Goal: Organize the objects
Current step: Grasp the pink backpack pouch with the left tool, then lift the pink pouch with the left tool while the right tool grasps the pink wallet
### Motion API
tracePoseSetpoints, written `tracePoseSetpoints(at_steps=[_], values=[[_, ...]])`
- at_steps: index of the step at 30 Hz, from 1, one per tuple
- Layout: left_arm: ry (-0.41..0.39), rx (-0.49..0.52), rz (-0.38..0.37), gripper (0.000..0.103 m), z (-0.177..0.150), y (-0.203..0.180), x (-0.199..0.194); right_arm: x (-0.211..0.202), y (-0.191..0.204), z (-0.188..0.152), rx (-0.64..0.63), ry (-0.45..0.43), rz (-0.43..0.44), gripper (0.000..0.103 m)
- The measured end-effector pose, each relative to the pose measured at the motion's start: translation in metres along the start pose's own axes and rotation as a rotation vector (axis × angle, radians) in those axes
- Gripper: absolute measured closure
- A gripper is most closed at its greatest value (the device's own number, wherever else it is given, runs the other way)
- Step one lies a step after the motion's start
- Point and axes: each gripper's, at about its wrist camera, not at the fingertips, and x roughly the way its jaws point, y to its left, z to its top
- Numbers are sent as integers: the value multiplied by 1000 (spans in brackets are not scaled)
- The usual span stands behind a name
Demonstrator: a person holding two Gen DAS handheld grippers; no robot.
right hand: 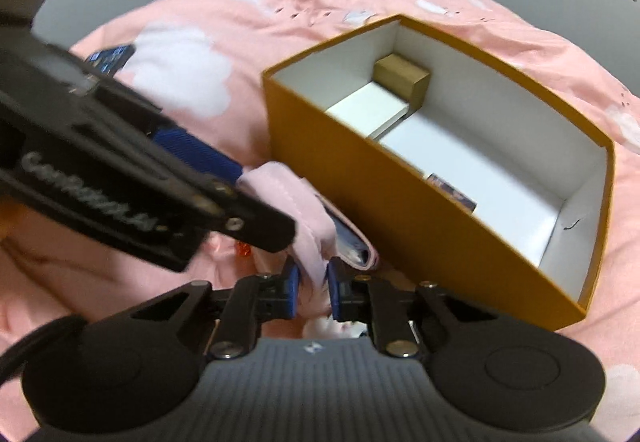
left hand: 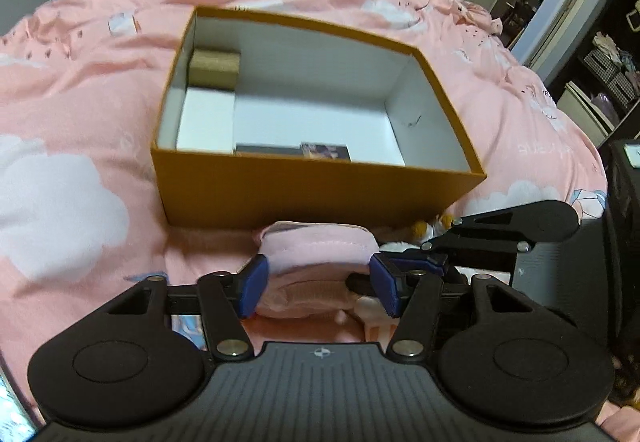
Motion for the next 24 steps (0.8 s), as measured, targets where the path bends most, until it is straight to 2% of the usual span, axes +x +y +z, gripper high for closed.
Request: tracePoseSetpoints(at_steps=[6,9,20,21,23,24], values=[[10,60,24,33,-6,4,-4,1,-16,8,95,-18,-4,92],[26,69,45,33,-10,7,6,3,-25,10,150,-16,0,91],[22,139,73,31,-7,4,44,2,-41,4,233,-4,20,90],[23,152,73,32,-6,2,47,2,-42,4,237,-6,18,90],[30,180,86,44,-6,-3,53,3,-43,5,239,-7,21,90],[30,190,101,47,-6,-4,54,3,-43,5,240,-7,25,90]])
